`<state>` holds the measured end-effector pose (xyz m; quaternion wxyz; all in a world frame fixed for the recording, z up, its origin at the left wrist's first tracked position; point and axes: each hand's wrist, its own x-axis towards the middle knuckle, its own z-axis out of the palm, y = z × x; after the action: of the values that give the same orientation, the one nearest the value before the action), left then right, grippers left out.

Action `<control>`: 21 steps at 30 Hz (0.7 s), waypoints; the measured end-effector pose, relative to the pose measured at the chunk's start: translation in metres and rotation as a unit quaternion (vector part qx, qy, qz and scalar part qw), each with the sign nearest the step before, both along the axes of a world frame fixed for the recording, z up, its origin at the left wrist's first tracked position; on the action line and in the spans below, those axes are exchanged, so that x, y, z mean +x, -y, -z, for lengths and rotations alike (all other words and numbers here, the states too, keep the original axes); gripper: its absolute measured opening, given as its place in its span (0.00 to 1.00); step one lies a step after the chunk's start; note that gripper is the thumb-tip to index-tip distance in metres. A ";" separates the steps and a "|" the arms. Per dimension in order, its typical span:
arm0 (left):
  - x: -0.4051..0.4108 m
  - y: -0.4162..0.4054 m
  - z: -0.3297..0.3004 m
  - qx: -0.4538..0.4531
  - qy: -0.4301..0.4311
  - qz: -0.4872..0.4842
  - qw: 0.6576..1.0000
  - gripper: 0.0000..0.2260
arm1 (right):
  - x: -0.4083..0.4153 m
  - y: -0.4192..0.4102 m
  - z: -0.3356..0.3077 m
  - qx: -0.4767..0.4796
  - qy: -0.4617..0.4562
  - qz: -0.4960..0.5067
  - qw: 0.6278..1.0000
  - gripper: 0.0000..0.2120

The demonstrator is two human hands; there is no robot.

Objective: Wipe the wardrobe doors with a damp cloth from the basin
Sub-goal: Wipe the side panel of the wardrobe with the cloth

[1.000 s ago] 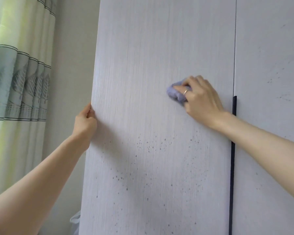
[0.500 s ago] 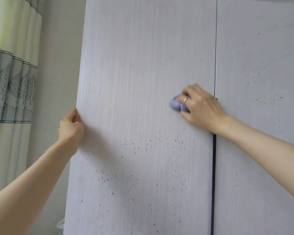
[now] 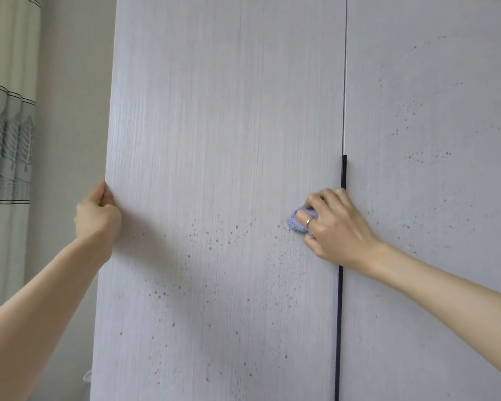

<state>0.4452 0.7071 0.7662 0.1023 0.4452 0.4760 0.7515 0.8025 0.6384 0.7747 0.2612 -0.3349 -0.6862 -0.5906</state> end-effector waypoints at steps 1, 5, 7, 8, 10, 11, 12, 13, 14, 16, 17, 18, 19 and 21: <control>0.001 0.001 0.002 -0.004 0.002 -0.004 1.000 0.17 | 0.001 0.002 -0.007 0.006 0.000 0.008 1.000 0.05; -0.001 0.001 0.009 -0.001 0.003 0.001 1.000 0.16 | -0.002 0.004 -0.062 0.048 -0.149 0.008 0.988 0.08; -0.002 0.000 0.015 0.005 0.014 0.010 1.000 0.15 | -0.004 0.001 -0.073 0.029 -0.213 -0.005 0.977 0.12; -0.002 0.000 0.018 0.003 0.021 0.014 1.000 0.14 | -0.004 -0.002 -0.068 0.029 -0.221 -0.021 0.975 0.13; -0.003 0.000 0.026 0.003 0.034 0.034 0.999 0.13 | -0.005 -0.008 -0.037 0.054 -0.216 -0.058 0.973 0.15; -0.003 0.000 0.029 0.003 0.041 0.047 0.998 0.13 | -0.007 -0.011 -0.013 0.068 -0.216 -0.077 0.971 0.16; -0.003 0.000 0.033 0.001 0.048 0.058 0.997 0.12 | -0.007 -0.014 0.014 0.076 -0.212 -0.090 0.970 0.16; -0.003 0.000 0.038 0.000 0.053 0.070 0.996 0.12 | -0.007 -0.016 0.042 0.077 -0.200 -0.094 0.972 0.17; -0.003 0.001 0.040 0.000 0.058 0.082 0.995 0.11 | -0.006 -0.018 0.065 0.075 -0.181 -0.092 0.976 0.17; -0.003 0.004 0.044 -0.004 0.062 0.094 0.994 0.12 | -0.001 -0.018 0.094 0.062 -0.143 -0.080 0.985 0.17; -0.003 0.005 0.045 -0.008 0.058 0.095 0.994 0.13 | 0.002 -0.017 0.097 0.059 -0.125 -0.080 0.987 0.16; -0.004 0.005 0.045 -0.012 0.054 0.094 0.994 0.14 | 0.005 -0.017 0.092 0.060 -0.106 -0.079 0.989 0.15; -0.004 0.006 0.046 -0.013 0.054 0.093 0.994 0.15 | 0.006 -0.016 0.084 0.059 -0.093 -0.078 0.991 0.14; -0.005 0.006 0.049 -0.012 0.056 0.094 0.994 0.15 | 0.005 -0.015 0.060 0.063 -0.105 -0.076 0.990 0.14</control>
<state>0.4398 0.7012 0.7172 0.2039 0.4438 0.4345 0.7567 0.8078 0.6534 0.7151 0.3967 -0.3248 -0.6396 -0.5728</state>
